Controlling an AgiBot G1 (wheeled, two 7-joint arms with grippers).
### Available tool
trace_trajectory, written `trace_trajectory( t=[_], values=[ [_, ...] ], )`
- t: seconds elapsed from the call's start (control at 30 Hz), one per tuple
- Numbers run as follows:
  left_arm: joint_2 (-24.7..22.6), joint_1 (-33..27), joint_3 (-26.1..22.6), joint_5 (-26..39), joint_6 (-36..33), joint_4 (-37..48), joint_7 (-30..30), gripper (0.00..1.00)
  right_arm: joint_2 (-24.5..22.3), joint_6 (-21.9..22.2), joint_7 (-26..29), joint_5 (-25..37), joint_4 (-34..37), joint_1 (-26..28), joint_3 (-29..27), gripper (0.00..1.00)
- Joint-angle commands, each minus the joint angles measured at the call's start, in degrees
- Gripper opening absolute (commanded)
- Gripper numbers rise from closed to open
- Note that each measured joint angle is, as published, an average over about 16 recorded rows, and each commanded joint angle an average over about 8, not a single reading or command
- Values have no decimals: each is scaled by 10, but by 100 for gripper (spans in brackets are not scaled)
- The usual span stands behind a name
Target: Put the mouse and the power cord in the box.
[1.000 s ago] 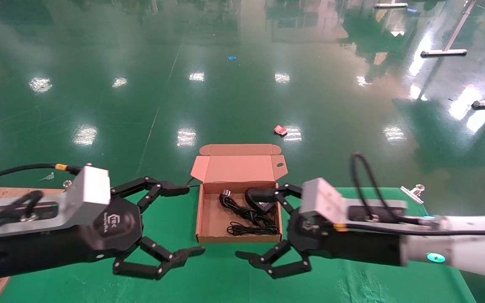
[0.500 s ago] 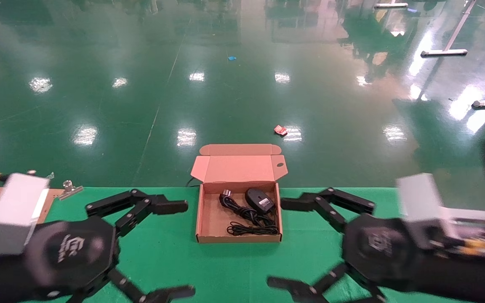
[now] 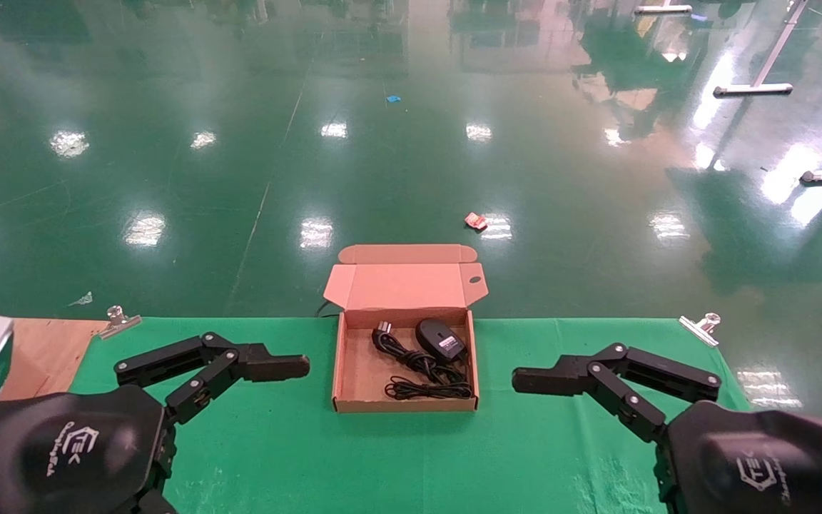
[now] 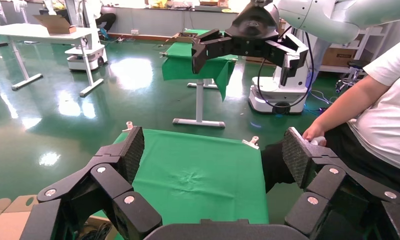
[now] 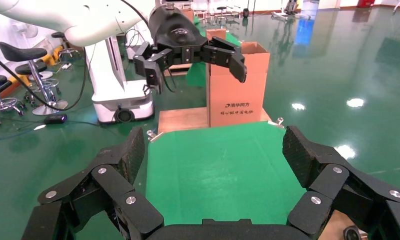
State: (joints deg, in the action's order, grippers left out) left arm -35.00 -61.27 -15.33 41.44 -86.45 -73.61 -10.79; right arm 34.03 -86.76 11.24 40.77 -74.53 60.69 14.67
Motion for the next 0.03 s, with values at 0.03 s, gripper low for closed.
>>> trace_trajectory(
  t=[0.03],
  values=[
    [0,0,0,-1,0,0,0,100,-2,-2,1,-2,-2,-2,-3,100]
  ],
)
